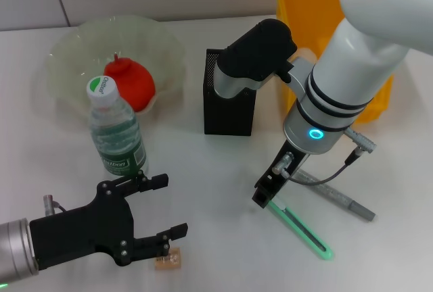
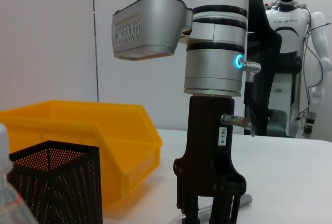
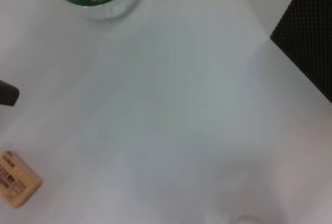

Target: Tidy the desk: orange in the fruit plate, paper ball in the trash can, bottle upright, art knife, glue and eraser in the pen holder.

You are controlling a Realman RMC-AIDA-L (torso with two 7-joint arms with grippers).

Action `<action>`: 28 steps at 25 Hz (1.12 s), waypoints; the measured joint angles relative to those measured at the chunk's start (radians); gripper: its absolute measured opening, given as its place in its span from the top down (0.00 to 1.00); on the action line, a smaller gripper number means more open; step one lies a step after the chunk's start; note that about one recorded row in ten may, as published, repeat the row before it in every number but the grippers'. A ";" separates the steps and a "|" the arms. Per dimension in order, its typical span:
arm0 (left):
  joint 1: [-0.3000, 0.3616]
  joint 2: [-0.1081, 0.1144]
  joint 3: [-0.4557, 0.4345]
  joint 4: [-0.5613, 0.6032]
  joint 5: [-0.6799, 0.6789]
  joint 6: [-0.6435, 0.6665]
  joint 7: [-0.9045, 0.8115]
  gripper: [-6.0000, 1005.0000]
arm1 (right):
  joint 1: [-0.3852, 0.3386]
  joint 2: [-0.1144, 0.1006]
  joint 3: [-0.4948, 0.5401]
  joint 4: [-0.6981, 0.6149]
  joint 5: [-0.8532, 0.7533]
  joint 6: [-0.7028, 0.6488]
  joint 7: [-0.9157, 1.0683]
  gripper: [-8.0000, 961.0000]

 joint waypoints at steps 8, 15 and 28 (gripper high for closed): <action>0.000 0.000 0.000 0.000 0.000 0.001 0.000 0.19 | 0.001 0.000 0.000 0.004 0.000 0.000 0.000 0.57; 0.000 0.000 0.000 0.000 0.000 0.001 0.000 0.19 | 0.005 0.000 -0.005 0.019 0.000 0.000 0.000 0.63; 0.001 0.000 0.000 -0.003 0.000 0.002 0.000 0.19 | 0.009 0.000 -0.009 0.029 0.002 0.008 0.000 0.64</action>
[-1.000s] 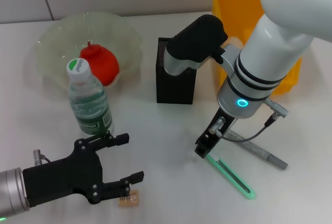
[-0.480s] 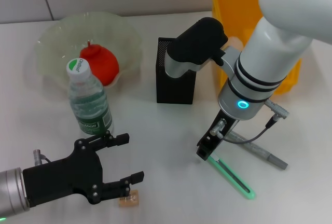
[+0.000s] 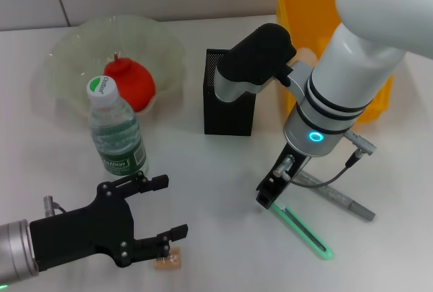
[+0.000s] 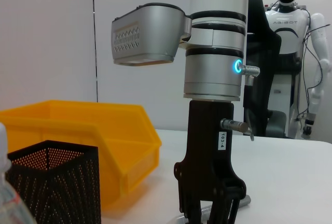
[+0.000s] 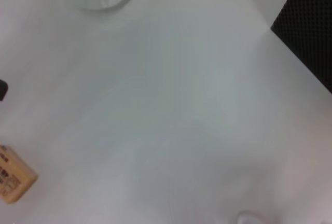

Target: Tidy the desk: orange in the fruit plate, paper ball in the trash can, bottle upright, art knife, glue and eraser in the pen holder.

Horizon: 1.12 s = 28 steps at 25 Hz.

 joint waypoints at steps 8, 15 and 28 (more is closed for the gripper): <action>0.000 0.000 0.000 0.000 0.000 0.000 0.000 0.19 | 0.000 0.000 0.000 0.001 0.003 0.000 -0.001 0.64; 0.000 0.000 0.000 0.000 0.000 0.000 0.000 0.19 | 0.005 0.000 -0.002 0.018 0.004 0.000 -0.001 0.66; 0.003 0.000 0.000 -0.001 0.000 0.006 0.000 0.19 | 0.023 0.000 -0.045 0.033 0.007 0.001 -0.003 0.74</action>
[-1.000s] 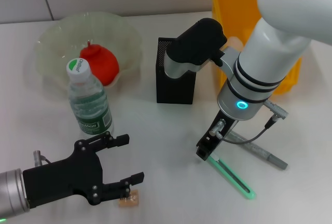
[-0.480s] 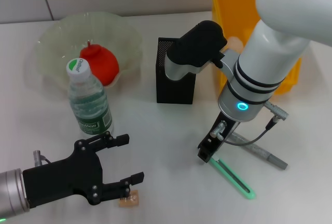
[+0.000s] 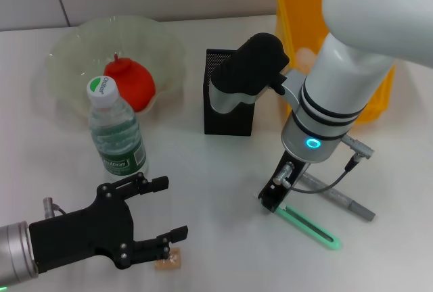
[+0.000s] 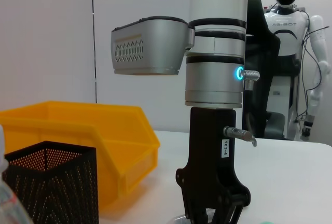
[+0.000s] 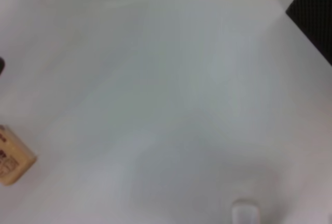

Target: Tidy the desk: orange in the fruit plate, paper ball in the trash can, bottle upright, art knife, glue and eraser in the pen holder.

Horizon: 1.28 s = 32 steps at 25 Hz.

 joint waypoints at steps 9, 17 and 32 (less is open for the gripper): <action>0.002 0.000 0.000 0.002 0.000 0.002 0.000 0.19 | -0.031 -0.003 0.057 -0.094 0.006 -0.020 -0.010 0.82; 0.002 0.000 0.000 0.004 0.000 0.009 0.000 0.19 | -0.091 -0.009 0.217 -0.220 0.075 -0.088 -0.088 0.82; 0.014 0.002 -0.009 0.005 -0.007 0.022 -0.007 0.19 | -0.247 -0.011 0.581 -0.640 0.176 -0.256 -0.203 0.82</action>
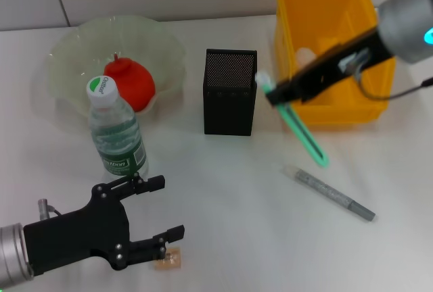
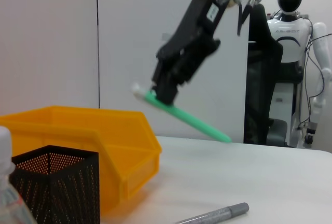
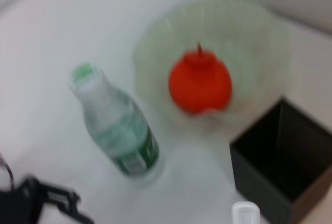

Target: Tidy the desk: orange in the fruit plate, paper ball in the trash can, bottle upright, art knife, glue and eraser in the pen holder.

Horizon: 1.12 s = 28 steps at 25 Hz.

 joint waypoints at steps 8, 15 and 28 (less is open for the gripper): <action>0.002 0.000 0.002 0.000 0.004 0.021 -0.004 0.19 | -0.036 -0.002 0.136 -0.082 0.062 0.034 -0.088 0.82; 0.001 -0.001 0.002 -0.001 0.005 0.024 -0.017 0.19 | -0.071 0.002 0.153 -0.043 0.157 0.210 -0.218 0.82; -0.004 0.000 0.007 0.000 0.005 0.026 -0.043 0.19 | -0.154 0.005 0.015 0.339 0.587 0.603 -0.785 0.82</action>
